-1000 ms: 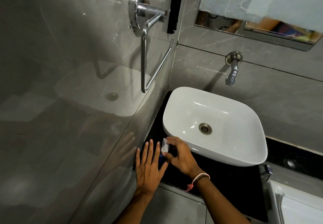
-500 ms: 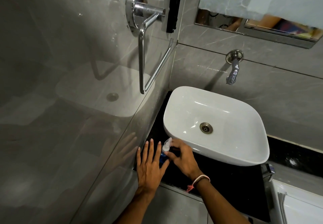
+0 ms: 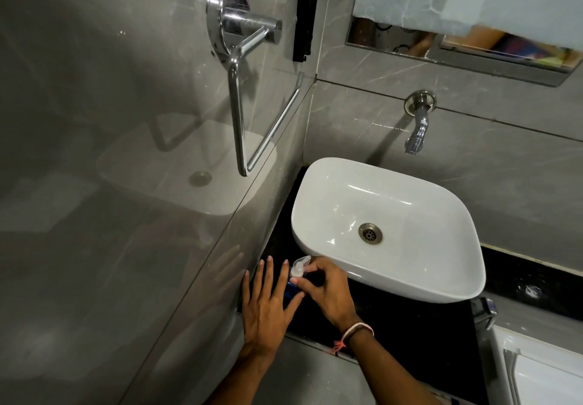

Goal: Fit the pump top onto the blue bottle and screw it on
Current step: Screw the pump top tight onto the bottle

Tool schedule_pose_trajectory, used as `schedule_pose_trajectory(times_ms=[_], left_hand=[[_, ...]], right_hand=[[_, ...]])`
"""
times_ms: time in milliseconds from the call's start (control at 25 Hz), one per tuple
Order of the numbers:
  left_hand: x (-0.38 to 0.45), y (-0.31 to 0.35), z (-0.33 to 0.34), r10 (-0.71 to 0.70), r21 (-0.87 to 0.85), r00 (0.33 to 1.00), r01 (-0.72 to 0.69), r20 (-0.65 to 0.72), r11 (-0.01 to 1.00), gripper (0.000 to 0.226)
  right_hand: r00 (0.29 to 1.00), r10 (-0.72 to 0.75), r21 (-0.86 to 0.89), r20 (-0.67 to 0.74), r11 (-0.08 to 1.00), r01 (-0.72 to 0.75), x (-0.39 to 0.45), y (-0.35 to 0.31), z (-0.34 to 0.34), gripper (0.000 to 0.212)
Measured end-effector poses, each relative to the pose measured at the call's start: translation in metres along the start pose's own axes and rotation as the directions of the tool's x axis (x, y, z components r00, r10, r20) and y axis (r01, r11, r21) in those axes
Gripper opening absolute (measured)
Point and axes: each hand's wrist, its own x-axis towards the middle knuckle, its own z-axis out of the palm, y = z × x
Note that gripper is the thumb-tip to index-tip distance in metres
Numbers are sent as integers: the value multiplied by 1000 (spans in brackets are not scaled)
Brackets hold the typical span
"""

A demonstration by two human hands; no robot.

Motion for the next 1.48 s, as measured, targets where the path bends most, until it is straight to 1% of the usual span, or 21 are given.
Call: schedule_pose_trajectory(times_ms=[40, 80, 120, 160, 280, 400, 480, 600, 720, 800, 840, 920, 1040, 1200, 1360, 1480], left_hand=[[0, 0, 0, 2, 5, 1000, -2, 8, 1000, 70], [0, 0, 0, 3, 6, 1000, -4, 13, 1000, 70], [1, 0, 0, 6, 6, 1000, -6, 15, 1000, 70], [1, -1, 0, 8, 6, 1000, -8, 13, 1000, 70], [2, -2, -1, 16, -1, 1000, -16, -6, 1000, 70], [3, -1, 0, 2, -11, 1000, -2, -28, 1000, 70], [3, 0, 2, 11, -2, 999, -11, -41, 1000, 69], [3, -1, 5, 26, -5, 999, -26, -43, 1000, 67], [3, -3, 4, 33, -11, 998, -33, -49, 999, 68], [4, -2, 3, 33, -11, 998, -34, -49, 999, 65], [5, -2, 2, 27, -10, 998, -28, -48, 1000, 65], [6, -2, 0, 16, -15, 999, -17, -43, 1000, 67], [6, -2, 0, 25, -21, 999, -26, -48, 999, 68], [5, -6, 1, 44, -20, 998, -45, -49, 999, 68], [6, -8, 3, 45, -19, 997, -46, -55, 999, 67], [8, -8, 7, 56, 15, 996, -55, -74, 998, 67]], right_hand=[[1000, 3, -2, -4, 1000, -3, -1, 0, -1, 34], [1000, -23, -14, 21, 1000, 24, -3, 1, -1, 40], [995, -65, -44, 72, 997, 68, -5, 0, -1, 48], [986, -112, -69, 125, 990, 121, -5, 1, -1, 51], [961, -188, -165, 205, 961, 223, 2, 3, -7, 34], [932, -260, -271, 253, 906, 326, 8, 1, -11, 28], [918, -303, -332, 256, 864, 378, 9, -1, -10, 26], [945, -260, -348, 200, 883, 316, 12, -3, -9, 33], [932, -264, -265, 249, 907, 328, 7, 2, -8, 41], [933, -270, -210, 238, 924, 321, 4, 4, -6, 36], [936, -277, -212, 219, 922, 323, 3, 5, -5, 32], [943, -282, -269, 180, 908, 323, 3, 6, -2, 26], [950, -275, -299, 146, 904, 307, 2, 4, -3, 27], [922, -300, -235, 245, 904, 356, 2, 5, -4, 32], [890, -344, -299, 299, 852, 430, 11, 3, -5, 25], [883, -376, -359, 282, 812, 461, 13, 4, -3, 19]])
